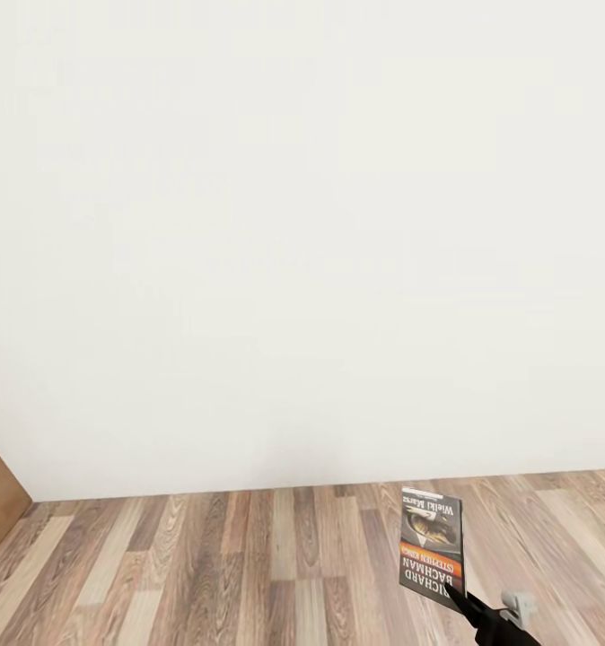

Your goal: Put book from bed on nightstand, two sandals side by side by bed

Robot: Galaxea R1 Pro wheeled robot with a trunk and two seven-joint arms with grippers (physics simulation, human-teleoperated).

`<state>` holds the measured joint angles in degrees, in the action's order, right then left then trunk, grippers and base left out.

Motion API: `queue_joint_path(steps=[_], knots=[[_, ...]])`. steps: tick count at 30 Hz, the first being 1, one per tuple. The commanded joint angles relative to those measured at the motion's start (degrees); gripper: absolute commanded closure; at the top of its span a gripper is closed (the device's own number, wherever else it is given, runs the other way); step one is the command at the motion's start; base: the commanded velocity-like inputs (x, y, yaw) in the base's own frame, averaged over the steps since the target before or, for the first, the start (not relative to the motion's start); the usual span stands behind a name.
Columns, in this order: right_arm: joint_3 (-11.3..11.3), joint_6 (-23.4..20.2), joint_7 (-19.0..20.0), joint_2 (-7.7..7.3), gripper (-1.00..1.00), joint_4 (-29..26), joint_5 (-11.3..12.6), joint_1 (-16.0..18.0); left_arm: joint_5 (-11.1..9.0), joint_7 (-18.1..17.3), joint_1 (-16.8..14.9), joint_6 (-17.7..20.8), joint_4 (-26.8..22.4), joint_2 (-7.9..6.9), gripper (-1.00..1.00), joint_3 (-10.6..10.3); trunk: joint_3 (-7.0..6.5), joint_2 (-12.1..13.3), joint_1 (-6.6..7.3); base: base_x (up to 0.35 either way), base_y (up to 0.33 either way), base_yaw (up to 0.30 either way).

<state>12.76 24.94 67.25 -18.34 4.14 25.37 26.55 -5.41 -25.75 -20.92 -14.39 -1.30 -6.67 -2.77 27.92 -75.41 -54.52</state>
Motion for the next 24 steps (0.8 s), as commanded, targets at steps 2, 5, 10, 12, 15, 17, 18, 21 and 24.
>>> queue_joint_path(steps=[2,5,10,12,15,17,18,21,24], knots=[[0.51,0.28,0.24,-0.03,1.00,0.25,-0.23,0.13,-0.57,-0.26,-0.03,-0.11,0.07,-0.01,-1.00,-0.31,0.06,-0.03,-0.03,0.314,0.000,-0.001],[0.50,0.28,0.25,-0.03,1.00,0.23,-0.23,0.10,-0.57,-0.26,-0.02,-0.11,0.07,-0.01,-1.00,-0.31,0.06,-0.03,-0.03,0.323,0.000,-0.001],[0.50,0.28,0.31,-0.03,1.00,0.19,-0.23,0.09,-0.57,-0.26,-0.03,-0.11,0.07,-0.01,-1.00,-0.36,0.06,-0.03,-0.03,0.329,0.000,0.000],[0.49,0.28,0.32,-0.03,1.00,0.18,-0.23,0.11,-0.57,-0.26,-0.03,-0.11,0.07,-0.01,-1.00,-0.35,0.06,-0.03,-0.03,0.329,0.000,0.000],[0.49,0.28,0.33,-0.03,1.00,0.18,-0.23,0.11,-0.57,-0.26,-0.04,-0.11,0.07,-0.01,-1.00,-0.35,0.06,-0.03,-0.03,0.305,0.000,0.000],[0.46,0.28,0.34,-0.03,1.00,0.17,-0.23,0.10,-0.57,-0.26,-0.03,-0.11,0.07,-0.01,-1.00,-0.38,0.06,-0.03,-0.03,0.147,0.000,-0.047],[0.45,0.28,0.34,-0.03,1.00,0.17,-0.23,0.10,-0.57,-0.26,-0.03,-0.11,0.07,-0.01,-1.00,-0.38,0.06,-0.03,-0.03,0.092,0.000,-0.114],[0.45,0.28,0.34,-0.03,1.00,0.17,-0.23,0.10,-0.57,-0.26,-0.03,-0.11,0.07,-0.01,-1.00,-0.38,0.06,-0.03,-0.03,0.040,0.000,-0.209],[0.46,0.28,0.34,-0.03,1.00,0.16,-0.23,0.10,-0.56,-0.26,-0.04,-0.11,0.07,-0.01,-1.00,-0.36,0.06,-0.03,-0.03,0.010,0.000,-0.265]])
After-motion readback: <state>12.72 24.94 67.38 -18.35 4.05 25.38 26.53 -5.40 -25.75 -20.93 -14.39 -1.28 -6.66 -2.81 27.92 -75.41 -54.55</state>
